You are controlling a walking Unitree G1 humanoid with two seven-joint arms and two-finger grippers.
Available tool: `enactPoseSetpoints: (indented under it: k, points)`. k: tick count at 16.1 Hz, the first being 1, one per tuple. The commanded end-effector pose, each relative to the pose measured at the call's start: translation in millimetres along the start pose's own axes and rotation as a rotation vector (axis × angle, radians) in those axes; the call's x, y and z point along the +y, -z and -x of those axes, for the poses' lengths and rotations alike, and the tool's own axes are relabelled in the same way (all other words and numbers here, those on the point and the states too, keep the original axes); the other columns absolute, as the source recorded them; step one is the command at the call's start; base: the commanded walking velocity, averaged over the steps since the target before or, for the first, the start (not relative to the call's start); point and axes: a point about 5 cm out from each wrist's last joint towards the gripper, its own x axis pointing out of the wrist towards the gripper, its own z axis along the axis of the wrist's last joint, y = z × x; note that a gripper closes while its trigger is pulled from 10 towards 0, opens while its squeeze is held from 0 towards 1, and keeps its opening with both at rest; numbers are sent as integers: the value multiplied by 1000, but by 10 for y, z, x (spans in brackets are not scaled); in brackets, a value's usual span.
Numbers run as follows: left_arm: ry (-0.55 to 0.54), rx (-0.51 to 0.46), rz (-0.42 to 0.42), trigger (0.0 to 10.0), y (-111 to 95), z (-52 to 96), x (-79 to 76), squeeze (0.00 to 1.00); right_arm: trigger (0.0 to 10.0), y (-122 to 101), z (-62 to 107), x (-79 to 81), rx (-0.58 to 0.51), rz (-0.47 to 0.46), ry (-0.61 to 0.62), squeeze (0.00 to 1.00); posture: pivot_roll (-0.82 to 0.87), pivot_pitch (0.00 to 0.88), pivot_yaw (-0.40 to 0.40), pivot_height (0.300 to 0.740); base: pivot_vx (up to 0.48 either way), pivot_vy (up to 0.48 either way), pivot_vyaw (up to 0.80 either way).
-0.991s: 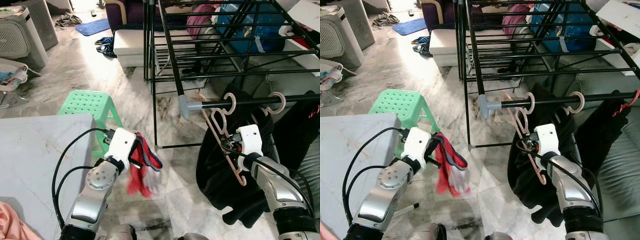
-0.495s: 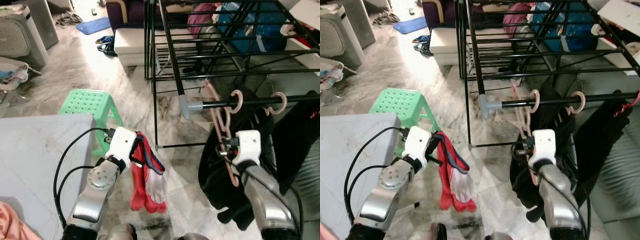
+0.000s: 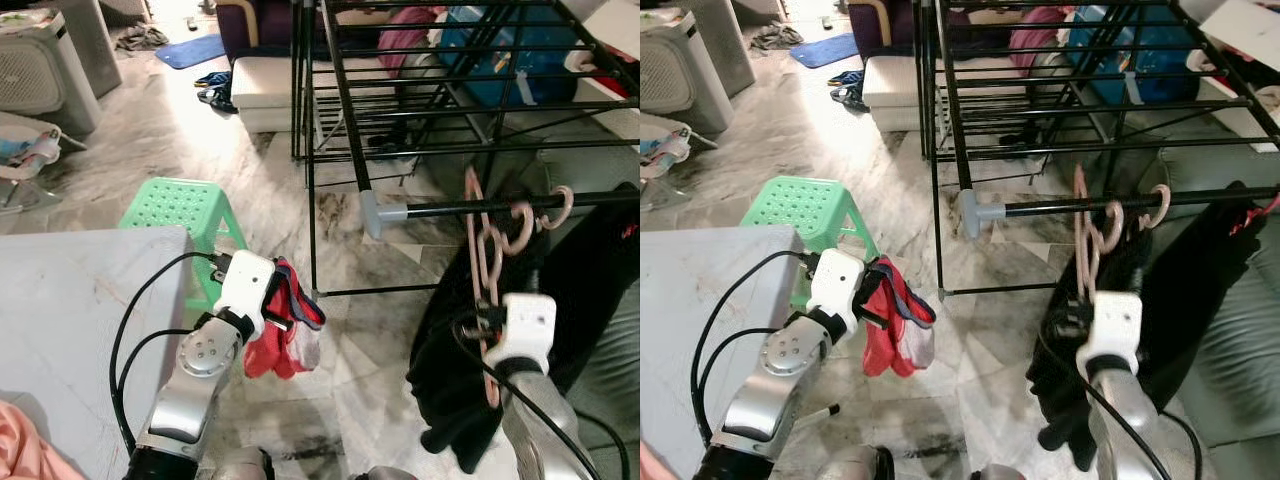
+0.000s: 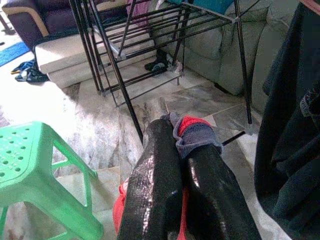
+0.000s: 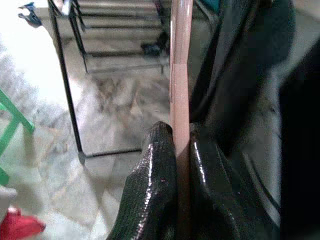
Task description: Hang hanger
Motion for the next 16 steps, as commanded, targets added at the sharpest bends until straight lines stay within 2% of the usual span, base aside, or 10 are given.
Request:
enactPoseSetpoints:
  k: [1, 6, 16]
  points:
    - [-2, -25, -13, 10000, -54, -22, 5, 0, 10000, -79, -16, -13, -23, -17, -2, 0, -11, 24, -2, 740, 0, 0, 0]
    - [7, -29, -16, 10000, -63, -27, -5, 0, 10000, -74, -30, 32, -14, -35, -11, 0, -9, 25, 0, 740, 0, 0, 0]
    - [12, -30, -20, 10000, -62, -22, -5, 0, 10000, -133, -116, 106, -7, -55, -36, 0, 0, 22, -6, 740, -287, 0, 0]
